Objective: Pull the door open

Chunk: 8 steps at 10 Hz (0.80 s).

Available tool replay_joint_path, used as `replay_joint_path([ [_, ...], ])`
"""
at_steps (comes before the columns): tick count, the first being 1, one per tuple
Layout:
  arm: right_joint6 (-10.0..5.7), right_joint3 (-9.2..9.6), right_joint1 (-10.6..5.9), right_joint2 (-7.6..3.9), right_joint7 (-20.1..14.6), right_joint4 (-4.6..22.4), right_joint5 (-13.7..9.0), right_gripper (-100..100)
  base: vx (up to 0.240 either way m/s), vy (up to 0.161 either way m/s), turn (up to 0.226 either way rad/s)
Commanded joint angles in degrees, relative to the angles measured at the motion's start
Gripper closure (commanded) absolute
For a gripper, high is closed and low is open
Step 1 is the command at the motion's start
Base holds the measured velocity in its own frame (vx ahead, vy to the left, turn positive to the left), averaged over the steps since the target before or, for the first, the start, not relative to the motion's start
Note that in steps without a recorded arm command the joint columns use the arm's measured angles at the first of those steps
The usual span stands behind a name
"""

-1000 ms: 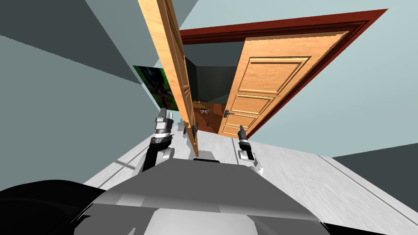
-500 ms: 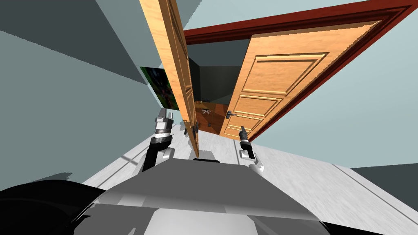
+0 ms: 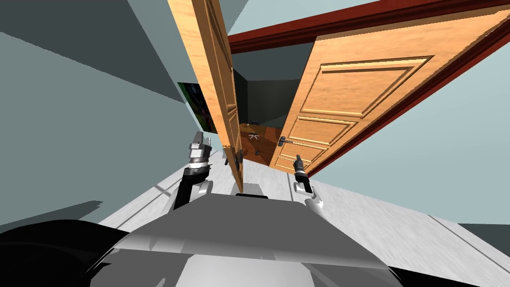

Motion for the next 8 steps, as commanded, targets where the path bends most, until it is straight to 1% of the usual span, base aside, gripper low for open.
replay_joint_path([
  [1, -0.49, -0.68, -1.66, -0.97, -0.6, 2.9, -0.7, -100, 0.03, -0.013, 0.124],
  [2, -0.49, -0.68, -1.66, -0.97, -0.6, 3.7, -0.7, -100, 0.033, -0.016, 0.089],
  [3, -0.64, -1.32, -2.93, -1.72, -1.1, 5.8, -1.4, -100, 0.042, -0.025, 0.131],
  [4, -0.64, -1.32, -2.93, -1.72, -1.1, 6.5, -1.4, -100, 0.038, -0.028, 0.075],
  [5, -0.78, -1.95, -4.19, -2.47, -1.5, 8.3, -2.0, -100, 0.047, -0.024, 0.128],
  [6, -0.78, -1.95, -4.19, -2.47, -1.5, 9.2, -2.0, -100, 0.04, -0.022, 0.079],
  [7, -0.92, -2.58, -5.43, -3.21, -2.0, 11.9, -2.7, -100, 0.044, -0.019, 0.126],
  [8, -1.05, -3.18, -6.62, -3.91, -2.4, 13.6, -3.3, -100, 0.063, -0.037, 0.205],
])
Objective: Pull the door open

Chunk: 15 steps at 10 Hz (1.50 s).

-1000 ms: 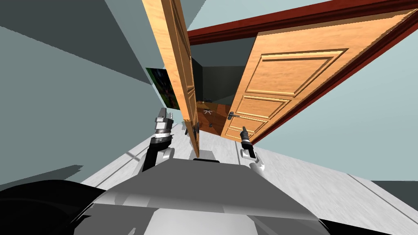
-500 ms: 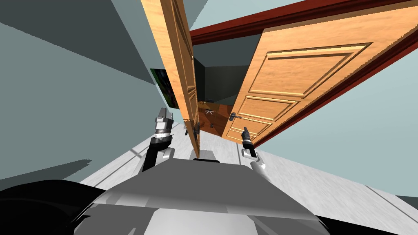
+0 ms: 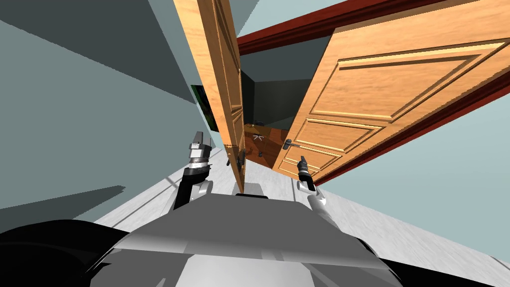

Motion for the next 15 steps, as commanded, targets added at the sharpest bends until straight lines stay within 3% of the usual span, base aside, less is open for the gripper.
replay_joint_path([
  [1, -0.14, -0.37, -0.7, -0.28, -0.3, 2.1, -0.4, -100, 0.045, -0.04, 0.083],
  [3, -0.4, -1.57, -3.07, -1.68, -1.1, 6.2, -1.6, -100, 0.05, -0.038, 0.169],
  [5, -0.4, -1.57, -3.07, -1.68, -1.1, 7.2, -1.6, -100, 0.032, -0.026, 0.024],
  [8, -0.76, -3.2, -6.3, -3.6, -2.3, 13.5, -3.2, -100, 0.044, -0.036, 0.181],
  [12, -0.97, -4.13, -8.15, -4.7, -3.0, 18.2, -4.2, -100, 0.029, -0.035, 0.112],
  [15, -1.25, -5.37, -10.59, -6.14, -3.9, 23.4, -5.5, -100, 0.024, -0.037, 0.138],
])
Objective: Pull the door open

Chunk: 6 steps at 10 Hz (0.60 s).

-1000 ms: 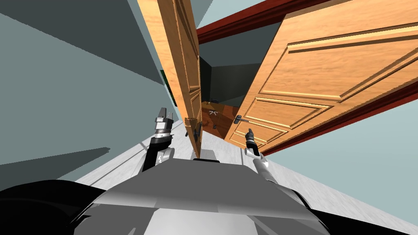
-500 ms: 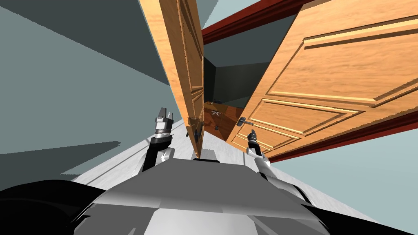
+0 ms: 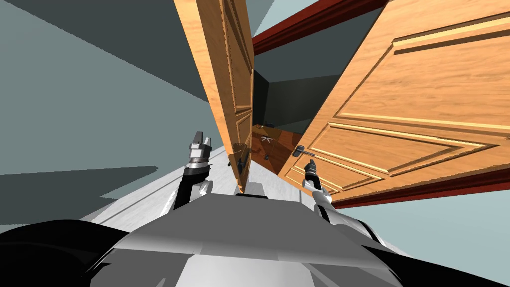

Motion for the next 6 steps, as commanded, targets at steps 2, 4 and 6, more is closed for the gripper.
replay_joint_path([
  [2, -0.48, -0.54, -1.36, -0.77, -0.6, 3.1, -0.6, -100, 0.02, -0.036, 0.118],
  [4, -0.6, -1.1, -2.46, -1.42, -1.0, 5.5, -1.2, -100, 0.016, -0.025, 0.09],
  [6, -0.73, -1.69, -3.62, -2.11, -1.4, 8.0, -1.8, -100, 0.026, -0.032, 0.143],
])
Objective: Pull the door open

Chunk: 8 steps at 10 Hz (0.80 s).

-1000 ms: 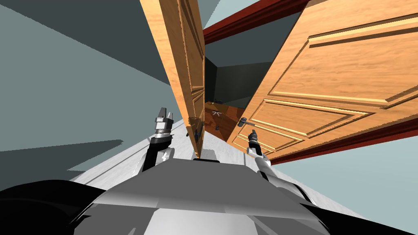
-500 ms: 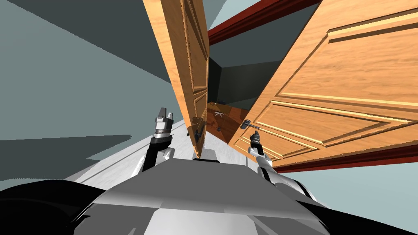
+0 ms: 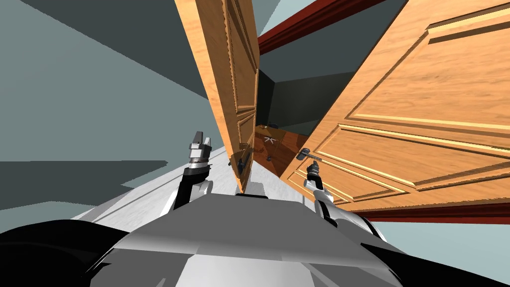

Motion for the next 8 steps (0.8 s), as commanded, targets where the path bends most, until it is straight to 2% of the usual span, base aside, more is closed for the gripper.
replay_joint_path([
  [1, -0.21, -0.15, -0.81, -0.52, -0.4, 1.7, -0.2, -100, 0.009, -0.017, 0.052],
  [2, -0.29, -0.05, -0.7, -0.33, -0.2, 1.4, -0.1, -100, 0.003, -0.007, 0.018],
  [3, -0.55, -1.69, -0.87, -0.6, 1.0, 2.4, -0.8, -100, 0.04, -0.073, 0.232],
  [4, -0.55, -1.69, -0.87, -0.6, 1.0, 2.4, -0.8, -100, 0.024, -0.102, 0.176],
  [6, -0.76, -3.67, -0.98, -0.88, 2.5, 3.4, -1.7, -100, 0.023, -0.14, 0.198],
  [8, -0.99, -5.96, -1.11, -1.21, 4.2, 4.5, -2.7, -100, 0.039, -0.156, 0.285],
])
